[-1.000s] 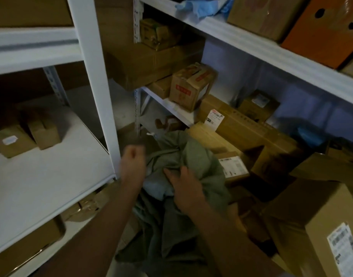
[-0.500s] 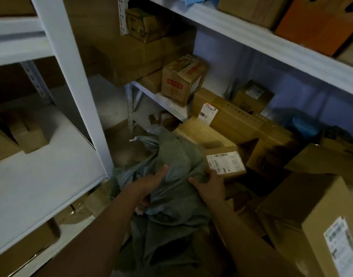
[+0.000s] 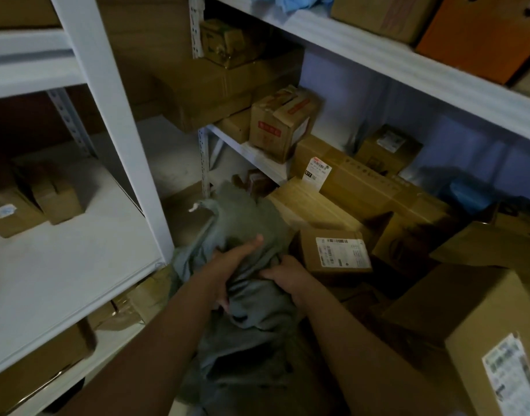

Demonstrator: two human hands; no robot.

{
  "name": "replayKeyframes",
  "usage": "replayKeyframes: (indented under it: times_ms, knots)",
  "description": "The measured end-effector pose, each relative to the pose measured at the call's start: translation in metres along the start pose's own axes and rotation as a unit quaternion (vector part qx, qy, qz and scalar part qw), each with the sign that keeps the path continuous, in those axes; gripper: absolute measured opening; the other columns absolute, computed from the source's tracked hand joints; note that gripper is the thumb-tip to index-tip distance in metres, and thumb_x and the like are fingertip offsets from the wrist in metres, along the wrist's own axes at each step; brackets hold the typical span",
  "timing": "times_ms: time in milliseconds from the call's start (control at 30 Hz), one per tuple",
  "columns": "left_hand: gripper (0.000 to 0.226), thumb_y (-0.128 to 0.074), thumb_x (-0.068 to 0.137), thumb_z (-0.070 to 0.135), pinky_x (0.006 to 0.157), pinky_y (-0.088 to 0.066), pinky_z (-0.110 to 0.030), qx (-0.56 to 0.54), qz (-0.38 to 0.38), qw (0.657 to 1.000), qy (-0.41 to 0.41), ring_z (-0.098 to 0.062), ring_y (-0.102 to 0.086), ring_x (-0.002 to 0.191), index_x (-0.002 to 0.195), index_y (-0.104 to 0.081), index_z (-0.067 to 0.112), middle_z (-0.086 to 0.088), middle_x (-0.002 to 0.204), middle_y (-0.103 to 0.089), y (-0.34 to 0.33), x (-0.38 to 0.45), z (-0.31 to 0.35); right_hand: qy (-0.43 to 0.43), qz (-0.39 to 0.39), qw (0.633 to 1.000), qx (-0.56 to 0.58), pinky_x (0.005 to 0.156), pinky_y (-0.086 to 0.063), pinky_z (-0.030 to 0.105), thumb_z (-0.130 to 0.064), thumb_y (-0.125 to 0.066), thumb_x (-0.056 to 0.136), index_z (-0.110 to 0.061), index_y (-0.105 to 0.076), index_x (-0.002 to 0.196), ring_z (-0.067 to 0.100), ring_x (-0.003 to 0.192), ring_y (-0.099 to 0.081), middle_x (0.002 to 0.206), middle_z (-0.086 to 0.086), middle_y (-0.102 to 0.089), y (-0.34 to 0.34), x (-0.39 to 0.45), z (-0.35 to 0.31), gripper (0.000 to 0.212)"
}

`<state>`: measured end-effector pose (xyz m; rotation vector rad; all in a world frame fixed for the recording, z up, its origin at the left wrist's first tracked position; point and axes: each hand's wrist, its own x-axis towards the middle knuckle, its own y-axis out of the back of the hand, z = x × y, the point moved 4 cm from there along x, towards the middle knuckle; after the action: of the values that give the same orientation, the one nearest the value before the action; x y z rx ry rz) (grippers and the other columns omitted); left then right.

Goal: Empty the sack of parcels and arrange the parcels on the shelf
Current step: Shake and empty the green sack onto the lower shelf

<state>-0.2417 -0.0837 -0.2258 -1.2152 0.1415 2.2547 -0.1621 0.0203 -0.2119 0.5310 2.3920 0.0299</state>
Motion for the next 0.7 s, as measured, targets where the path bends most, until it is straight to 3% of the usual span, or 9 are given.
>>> replayKeyframes:
  times_ms: [133, 233, 300, 367, 433, 500, 533, 600, 700]
  knots:
    - [0.136, -0.093, 0.020, 0.058, 0.089, -0.052, -0.055, -0.131, 0.044, 0.985, -0.102, -0.032, -0.060, 0.113, 0.141, -0.033, 0.036, -0.005, 0.133, -0.055, 0.006, 0.035, 0.036, 0.063, -0.047, 0.994, 0.076, 0.090, -0.053, 0.037, -0.001, -0.064, 0.084, -0.018, -0.063, 0.093, 0.024, 0.095, -0.065, 0.096, 0.006, -0.068, -0.002, -0.011, -0.051, 0.019]
    - [0.130, -0.094, 0.017, 0.051, 0.085, -0.055, -0.050, -0.153, 0.016, 0.978, -0.140, -0.031, -0.067, 0.102, 0.134, -0.049, 0.016, -0.010, 0.120, -0.065, 0.000, 0.020, 0.074, 0.095, -0.085, 0.981, 0.150, 0.087, -0.053, 0.034, -0.002, -0.066, 0.083, -0.021, -0.062, 0.094, 0.021, 0.093, -0.064, 0.098, 0.004, -0.068, -0.002, -0.013, -0.082, 0.023]
    - [0.119, -0.092, 0.015, 0.047, 0.085, -0.056, -0.048, -0.161, 0.053, 0.965, -0.200, -0.031, -0.068, 0.097, 0.124, -0.058, 0.012, -0.012, 0.114, -0.068, 0.005, 0.014, 0.100, 0.118, -0.086, 0.966, 0.214, 0.089, -0.050, 0.031, -0.007, -0.067, 0.083, -0.024, -0.062, 0.097, 0.019, 0.098, -0.063, 0.102, 0.000, -0.067, -0.002, -0.009, -0.095, 0.023]
    - [0.113, -0.090, 0.025, 0.045, 0.093, -0.053, -0.045, -0.102, 0.133, 0.948, -0.272, -0.029, -0.064, 0.105, 0.128, -0.054, 0.014, -0.010, 0.122, -0.064, 0.008, 0.000, 0.132, 0.154, -0.003, 0.950, 0.272, 0.095, -0.048, 0.033, -0.015, -0.072, 0.081, -0.028, -0.061, 0.102, 0.020, 0.106, -0.061, 0.107, -0.003, -0.065, 0.006, -0.003, -0.109, 0.028]
    - [0.107, -0.088, 0.045, 0.043, 0.105, -0.043, -0.040, 0.038, 0.208, 0.908, -0.363, -0.028, -0.055, 0.120, 0.137, -0.041, 0.016, -0.007, 0.135, -0.054, 0.004, -0.013, 0.165, 0.195, 0.176, 0.926, 0.272, 0.102, -0.045, 0.037, -0.025, -0.079, 0.074, -0.028, -0.053, 0.122, 0.020, 0.116, -0.054, 0.120, -0.004, -0.056, 0.027, 0.001, -0.120, 0.054]
    - [0.102, -0.084, 0.059, 0.044, 0.106, -0.040, -0.039, 0.158, 0.251, 0.840, -0.454, -0.028, -0.048, 0.126, 0.142, -0.030, 0.019, -0.007, 0.142, -0.046, -0.008, -0.021, 0.190, 0.267, 0.377, 0.870, 0.174, 0.103, -0.042, 0.030, -0.029, -0.081, 0.071, -0.025, -0.042, 0.133, 0.013, 0.118, -0.046, 0.123, -0.007, -0.042, 0.051, -0.007, -0.136, 0.074]
    - [0.101, -0.082, 0.061, 0.046, 0.105, -0.041, -0.041, 0.193, 0.251, 0.810, -0.493, -0.029, -0.048, 0.126, 0.143, -0.026, 0.022, -0.007, 0.143, -0.045, -0.015, -0.020, 0.198, 0.311, 0.409, 0.850, 0.119, 0.101, -0.042, 0.026, -0.029, -0.082, 0.070, -0.026, -0.039, 0.135, 0.011, 0.118, -0.044, 0.124, -0.008, -0.037, 0.056, -0.008, -0.147, 0.078]
    - [0.100, -0.078, 0.062, 0.049, 0.101, -0.044, -0.047, 0.235, 0.217, 0.776, -0.544, -0.031, -0.050, 0.125, 0.143, -0.023, 0.026, -0.008, 0.141, -0.046, -0.031, -0.014, 0.208, 0.369, 0.342, 0.860, 0.087, 0.102, -0.044, 0.028, -0.032, -0.084, 0.065, -0.031, -0.032, 0.141, 0.010, 0.124, -0.043, 0.134, -0.009, -0.035, 0.055, 0.005, -0.163, 0.092]
    - [0.096, -0.073, 0.070, 0.046, 0.099, -0.044, -0.048, 0.304, 0.183, 0.746, -0.563, -0.033, -0.047, 0.126, 0.148, -0.019, 0.027, -0.009, 0.145, -0.043, -0.058, 0.001, 0.219, 0.319, 0.227, 0.894, 0.217, 0.104, -0.045, 0.038, -0.036, -0.083, 0.065, -0.043, -0.017, 0.146, 0.017, 0.130, -0.045, 0.144, -0.006, -0.038, 0.066, 0.032, -0.167, 0.104]
